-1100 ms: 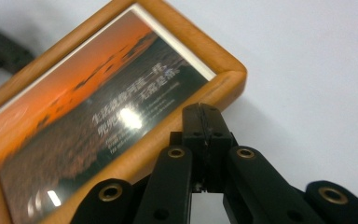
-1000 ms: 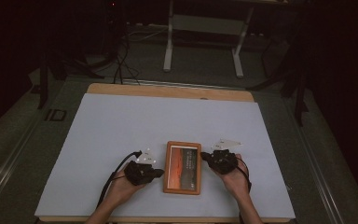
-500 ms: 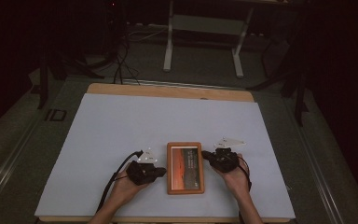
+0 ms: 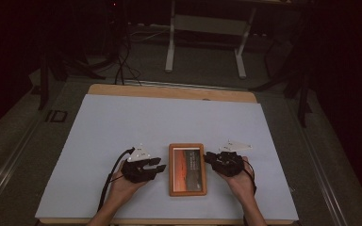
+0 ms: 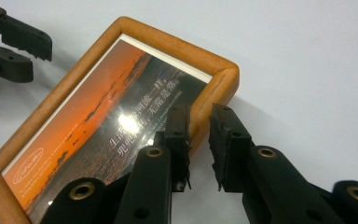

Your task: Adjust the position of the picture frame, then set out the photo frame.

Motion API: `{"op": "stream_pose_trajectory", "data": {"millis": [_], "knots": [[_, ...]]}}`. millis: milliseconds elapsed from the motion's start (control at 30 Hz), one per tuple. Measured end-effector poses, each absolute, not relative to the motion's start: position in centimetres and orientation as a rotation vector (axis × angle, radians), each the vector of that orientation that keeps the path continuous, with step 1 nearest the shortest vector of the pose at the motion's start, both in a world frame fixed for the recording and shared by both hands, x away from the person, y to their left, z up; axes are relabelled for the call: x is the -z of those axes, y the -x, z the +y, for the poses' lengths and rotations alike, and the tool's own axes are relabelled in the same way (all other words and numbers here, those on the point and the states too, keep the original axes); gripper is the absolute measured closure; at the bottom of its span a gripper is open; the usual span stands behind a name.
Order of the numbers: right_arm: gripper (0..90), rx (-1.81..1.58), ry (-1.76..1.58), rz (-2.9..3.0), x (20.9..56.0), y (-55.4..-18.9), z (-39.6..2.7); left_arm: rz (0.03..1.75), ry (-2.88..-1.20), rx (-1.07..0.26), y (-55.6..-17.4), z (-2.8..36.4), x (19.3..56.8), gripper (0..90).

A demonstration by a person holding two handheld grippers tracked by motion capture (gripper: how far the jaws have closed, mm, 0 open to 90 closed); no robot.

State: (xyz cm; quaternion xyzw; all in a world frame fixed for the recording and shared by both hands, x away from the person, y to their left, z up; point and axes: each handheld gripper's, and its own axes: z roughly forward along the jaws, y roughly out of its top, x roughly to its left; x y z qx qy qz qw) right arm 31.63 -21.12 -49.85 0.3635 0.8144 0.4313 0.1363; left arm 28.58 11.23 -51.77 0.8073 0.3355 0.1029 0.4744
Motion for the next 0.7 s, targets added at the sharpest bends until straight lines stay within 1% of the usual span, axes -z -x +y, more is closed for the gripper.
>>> {"op": "stream_pose_trajectory", "data": {"millis": [200, 333, 633, 700], "knots": [[71.8, -1.268, -1.048, 2.339, 49.7, -31.5, -21.2, 0.833, -1.943, -0.263, -28.4, 11.5, 51.5, 56.9], [69.7, -1.286, -1.011, 2.326, 49.4, -31.5, -21.1, 0.831, -1.915, -0.277, -28.2, 11.6, 51.1, 55.8], [68.8, -1.319, -1.001, 2.294, 48.9, -32.2, -20.7, 0.828, -1.882, -0.294, -27.9, 11.6, 50.5, 53.7], [70.4, -1.325, -0.981, 2.283, 48.6, -32.5, -20.3, 0.829, -1.877, -0.290, -27.8, 11.6, 50.4, 53.6]]}}
